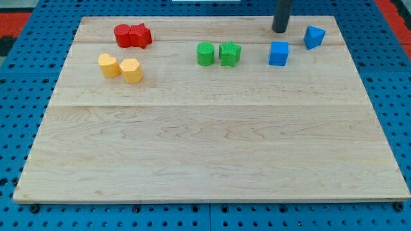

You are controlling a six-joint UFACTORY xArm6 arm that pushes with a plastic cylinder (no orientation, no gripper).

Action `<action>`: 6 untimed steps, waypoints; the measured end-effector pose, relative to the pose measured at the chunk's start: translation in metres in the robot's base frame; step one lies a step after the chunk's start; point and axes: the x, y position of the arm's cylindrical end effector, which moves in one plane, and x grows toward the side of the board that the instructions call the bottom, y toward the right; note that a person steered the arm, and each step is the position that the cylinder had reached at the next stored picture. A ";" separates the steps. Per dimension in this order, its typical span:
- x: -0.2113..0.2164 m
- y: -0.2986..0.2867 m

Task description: Slide the blue triangle horizontally right to the blue cube

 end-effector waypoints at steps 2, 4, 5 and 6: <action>0.040 0.059; 0.034 0.092; 0.071 0.107; 0.071 0.090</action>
